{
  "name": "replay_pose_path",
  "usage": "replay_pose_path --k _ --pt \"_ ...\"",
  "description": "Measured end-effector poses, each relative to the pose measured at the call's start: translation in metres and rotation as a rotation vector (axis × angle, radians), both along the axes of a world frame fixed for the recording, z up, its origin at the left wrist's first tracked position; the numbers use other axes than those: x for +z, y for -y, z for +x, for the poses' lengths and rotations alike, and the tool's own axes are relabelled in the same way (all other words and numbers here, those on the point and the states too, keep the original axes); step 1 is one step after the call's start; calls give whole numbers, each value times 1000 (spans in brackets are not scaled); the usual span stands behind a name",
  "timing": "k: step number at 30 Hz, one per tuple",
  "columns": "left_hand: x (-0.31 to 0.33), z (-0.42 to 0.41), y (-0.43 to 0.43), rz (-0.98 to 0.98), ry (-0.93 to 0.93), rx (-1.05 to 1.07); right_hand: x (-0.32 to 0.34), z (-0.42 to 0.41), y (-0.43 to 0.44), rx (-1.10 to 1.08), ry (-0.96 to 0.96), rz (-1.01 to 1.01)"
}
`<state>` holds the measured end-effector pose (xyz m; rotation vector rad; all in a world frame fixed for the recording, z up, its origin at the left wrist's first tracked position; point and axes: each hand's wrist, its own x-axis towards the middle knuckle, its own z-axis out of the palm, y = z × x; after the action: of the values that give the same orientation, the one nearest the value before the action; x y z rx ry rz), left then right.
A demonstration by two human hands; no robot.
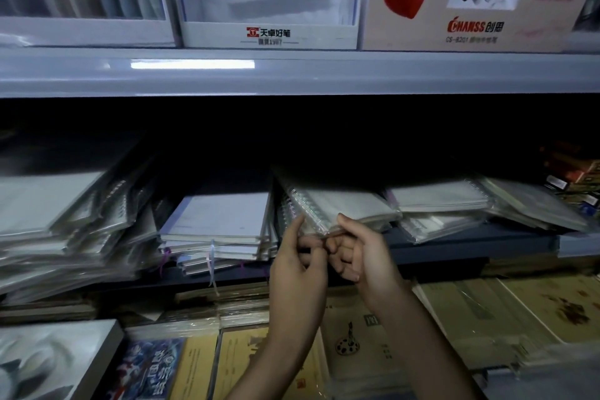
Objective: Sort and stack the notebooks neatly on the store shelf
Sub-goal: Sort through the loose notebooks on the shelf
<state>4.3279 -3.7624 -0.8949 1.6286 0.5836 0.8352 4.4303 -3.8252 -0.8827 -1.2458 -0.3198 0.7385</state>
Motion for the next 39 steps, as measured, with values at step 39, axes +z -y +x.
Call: replay_pose_path --k 39 --pt "-9 170 93 1187 -103 142 5 58 175 -659 227 -269"
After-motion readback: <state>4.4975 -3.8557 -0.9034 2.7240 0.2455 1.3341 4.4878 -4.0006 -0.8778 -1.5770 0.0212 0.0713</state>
